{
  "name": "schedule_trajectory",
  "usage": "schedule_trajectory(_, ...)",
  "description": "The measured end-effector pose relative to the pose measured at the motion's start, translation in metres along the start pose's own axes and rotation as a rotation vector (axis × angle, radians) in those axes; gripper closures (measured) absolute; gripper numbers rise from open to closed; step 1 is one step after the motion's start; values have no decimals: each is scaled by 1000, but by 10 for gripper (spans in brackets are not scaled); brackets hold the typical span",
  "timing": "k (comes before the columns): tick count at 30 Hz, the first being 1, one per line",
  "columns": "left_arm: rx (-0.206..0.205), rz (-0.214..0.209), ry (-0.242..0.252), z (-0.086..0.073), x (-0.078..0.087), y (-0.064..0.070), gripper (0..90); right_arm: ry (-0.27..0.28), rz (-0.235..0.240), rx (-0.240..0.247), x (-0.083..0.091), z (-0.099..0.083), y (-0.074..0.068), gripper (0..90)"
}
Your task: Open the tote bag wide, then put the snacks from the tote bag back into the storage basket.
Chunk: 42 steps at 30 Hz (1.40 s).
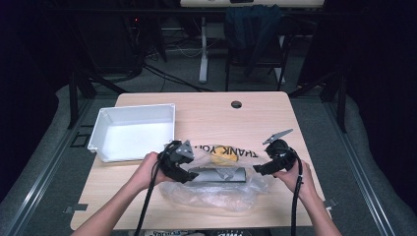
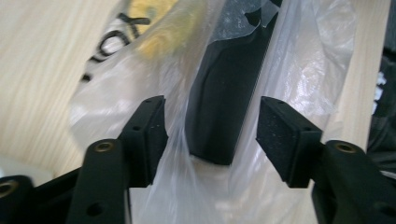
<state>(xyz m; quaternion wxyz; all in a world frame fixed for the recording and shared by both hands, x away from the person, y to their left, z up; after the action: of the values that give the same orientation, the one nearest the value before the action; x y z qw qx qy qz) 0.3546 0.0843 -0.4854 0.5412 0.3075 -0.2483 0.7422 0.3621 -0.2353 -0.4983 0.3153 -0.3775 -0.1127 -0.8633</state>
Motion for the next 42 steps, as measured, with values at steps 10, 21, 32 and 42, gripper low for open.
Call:
schedule_trajectory(10,-73,-62,-94,5,-32,-4,457,-27,4,7,-3,-5,-2,214)
schedule_trajectory(21,-40,-129,-85,0,-40,-10,417,-36,12,3,-8,-8,-3,220)
schedule_trajectory(32,-62,-119,-151,-7,-52,-7,371,-43,12,0,-8,-9,-2,217)
schedule_trajectory(42,-123,-116,-186,-5,-53,-3,436,-88,9,25,-16,-10,-5,265)
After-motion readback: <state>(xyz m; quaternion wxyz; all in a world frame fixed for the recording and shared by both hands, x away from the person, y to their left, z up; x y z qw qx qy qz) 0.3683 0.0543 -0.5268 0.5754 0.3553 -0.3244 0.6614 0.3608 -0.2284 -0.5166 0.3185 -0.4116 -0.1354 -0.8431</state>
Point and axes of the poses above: each handheld gripper's, and its own axes: x roughly backward along the jaws, z roughly out of its top, y roughly to its right, the point moved 1 cm from there along -x, roughly forward along the jaws, and after that the axes turned 12 degrees about y, right-handed, at the moved point
